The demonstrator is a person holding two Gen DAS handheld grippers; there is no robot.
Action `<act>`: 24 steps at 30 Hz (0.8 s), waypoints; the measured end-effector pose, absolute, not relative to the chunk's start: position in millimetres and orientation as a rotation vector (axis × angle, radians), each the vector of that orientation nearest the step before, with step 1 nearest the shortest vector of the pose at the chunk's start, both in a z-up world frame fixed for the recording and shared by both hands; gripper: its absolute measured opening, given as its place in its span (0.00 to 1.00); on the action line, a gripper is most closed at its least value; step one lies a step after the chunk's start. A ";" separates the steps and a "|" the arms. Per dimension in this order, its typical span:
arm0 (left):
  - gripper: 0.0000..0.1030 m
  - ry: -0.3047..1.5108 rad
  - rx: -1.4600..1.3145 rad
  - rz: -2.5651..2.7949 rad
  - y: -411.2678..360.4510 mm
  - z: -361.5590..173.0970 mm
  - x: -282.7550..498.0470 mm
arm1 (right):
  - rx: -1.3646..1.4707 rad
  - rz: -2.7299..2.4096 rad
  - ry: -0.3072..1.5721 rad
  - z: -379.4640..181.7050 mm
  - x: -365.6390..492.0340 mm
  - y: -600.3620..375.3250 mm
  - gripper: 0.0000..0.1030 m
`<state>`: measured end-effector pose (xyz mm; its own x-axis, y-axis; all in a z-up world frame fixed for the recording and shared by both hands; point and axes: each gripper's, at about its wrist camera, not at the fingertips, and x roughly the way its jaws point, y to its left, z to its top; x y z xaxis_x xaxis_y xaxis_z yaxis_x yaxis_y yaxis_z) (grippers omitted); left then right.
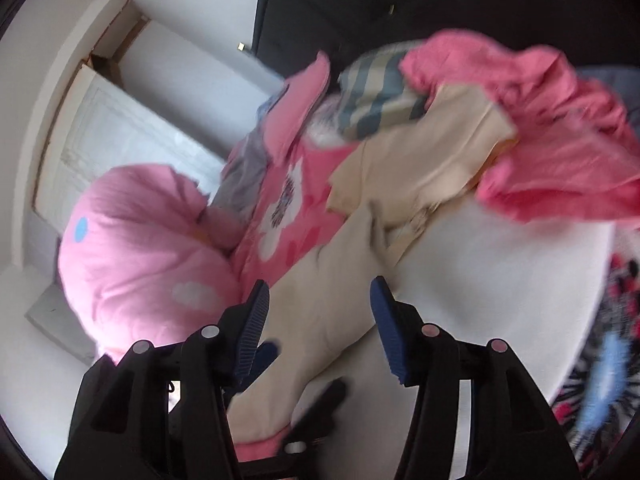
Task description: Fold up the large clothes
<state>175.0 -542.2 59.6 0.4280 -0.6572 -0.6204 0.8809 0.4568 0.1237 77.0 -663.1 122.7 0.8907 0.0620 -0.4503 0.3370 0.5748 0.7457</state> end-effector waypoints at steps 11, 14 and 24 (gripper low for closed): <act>0.52 0.501 0.532 -0.993 -564.1 53.0 179.8 | 1.036 -0.242 0.396 109.8 57.4 -683.8 0.50; 0.47 0.518 0.550 -1.015 -566.9 51.3 181.3 | 1.093 -0.219 0.405 98.6 60.3 -688.6 0.50; 0.15 0.459 0.418 -1.031 -542.9 74.8 174.4 | 1.031 0.008 0.347 106.5 83.5 -667.3 0.34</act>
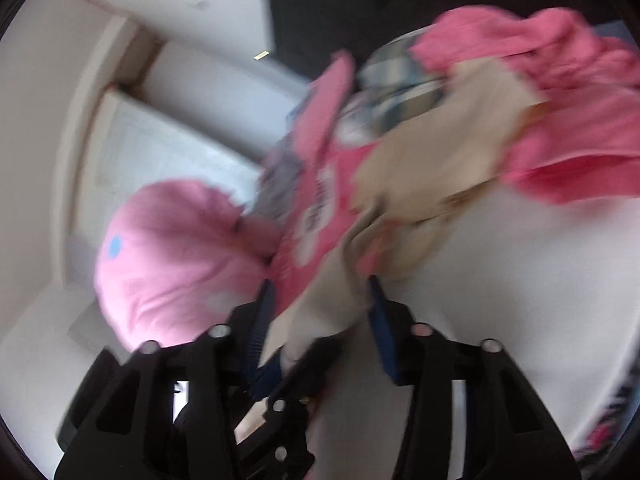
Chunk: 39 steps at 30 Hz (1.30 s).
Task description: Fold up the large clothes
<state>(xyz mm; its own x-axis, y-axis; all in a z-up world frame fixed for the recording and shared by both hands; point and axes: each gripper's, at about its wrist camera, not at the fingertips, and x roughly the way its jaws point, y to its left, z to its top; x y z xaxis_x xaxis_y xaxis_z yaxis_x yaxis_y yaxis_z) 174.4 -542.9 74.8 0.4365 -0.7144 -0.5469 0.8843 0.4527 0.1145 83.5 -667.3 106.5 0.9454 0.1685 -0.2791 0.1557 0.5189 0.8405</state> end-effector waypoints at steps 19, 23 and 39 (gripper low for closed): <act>0.14 0.559 -0.151 -0.925 -233.6 182.4 193.2 | 0.536 0.502 0.263 225.9 87.3 -439.2 0.35; 0.14 0.588 -0.248 -0.688 -99.6 175.2 208.6 | 0.468 0.589 0.306 246.5 99.6 -372.3 0.45; 0.46 0.914 -0.434 -0.190 120.7 14.5 190.3 | 0.252 0.383 0.741 120.5 226.5 -256.5 0.45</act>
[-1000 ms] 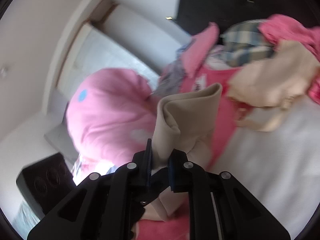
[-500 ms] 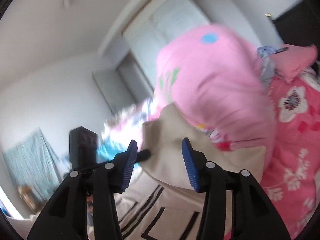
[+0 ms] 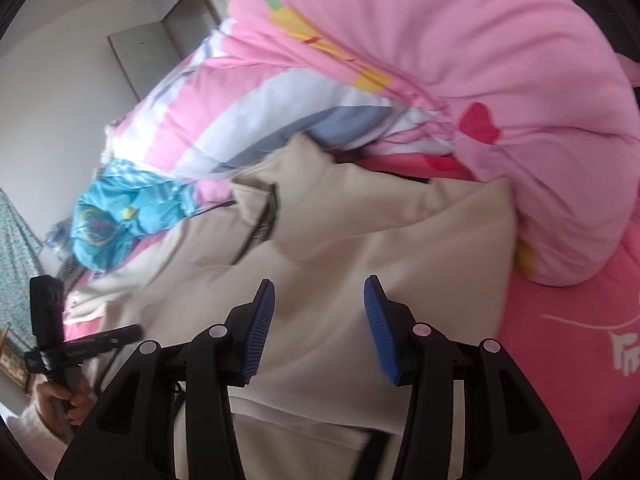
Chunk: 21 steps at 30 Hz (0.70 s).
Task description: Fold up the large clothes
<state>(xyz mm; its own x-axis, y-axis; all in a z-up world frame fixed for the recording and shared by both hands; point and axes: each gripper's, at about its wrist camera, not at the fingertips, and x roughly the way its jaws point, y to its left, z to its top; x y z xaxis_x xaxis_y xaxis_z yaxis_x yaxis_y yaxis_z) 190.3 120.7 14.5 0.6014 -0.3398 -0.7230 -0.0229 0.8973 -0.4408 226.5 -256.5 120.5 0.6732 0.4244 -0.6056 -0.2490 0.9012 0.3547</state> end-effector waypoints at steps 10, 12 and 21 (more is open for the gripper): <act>0.53 0.946 -0.167 -0.219 105.2 35.2 269.8 | 0.182 0.297 0.744 109.7 241.7 -277.0 0.45; 0.53 0.988 -0.154 -0.303 92.6 30.7 285.1 | 0.215 0.306 0.778 99.0 249.3 -284.8 0.45; 0.06 0.979 -0.161 -0.215 81.8 30.6 304.7 | 0.318 0.357 0.771 93.2 250.7 -301.6 0.45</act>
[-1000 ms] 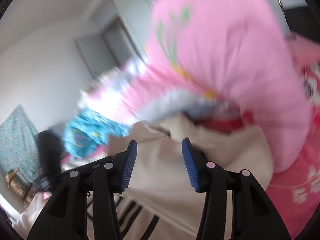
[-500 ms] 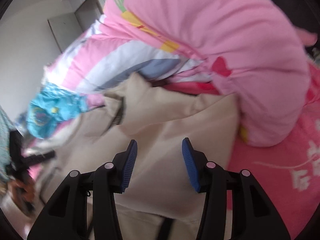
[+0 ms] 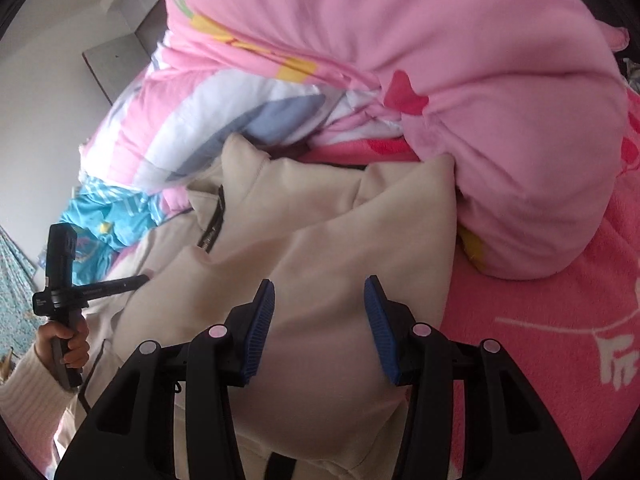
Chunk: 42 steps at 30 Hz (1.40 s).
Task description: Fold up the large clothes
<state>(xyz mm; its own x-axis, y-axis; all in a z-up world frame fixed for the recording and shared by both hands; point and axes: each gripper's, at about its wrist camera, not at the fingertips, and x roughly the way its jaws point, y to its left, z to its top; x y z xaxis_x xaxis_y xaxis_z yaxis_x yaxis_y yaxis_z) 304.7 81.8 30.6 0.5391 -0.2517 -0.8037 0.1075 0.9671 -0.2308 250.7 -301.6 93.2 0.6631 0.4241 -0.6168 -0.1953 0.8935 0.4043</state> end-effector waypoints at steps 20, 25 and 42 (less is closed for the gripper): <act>0.20 0.912 0.211 0.384 116.5 3.7 325.3 | 0.063 0.145 0.868 70.2 256.8 -262.9 0.45; 0.40 0.792 0.124 0.394 114.4 44.4 306.9 | 0.128 0.163 0.887 80.4 252.0 -271.3 0.45; 0.05 0.850 -0.666 -0.101 115.4 17.1 281.6 | 0.250 0.276 0.929 65.2 259.0 -287.5 0.34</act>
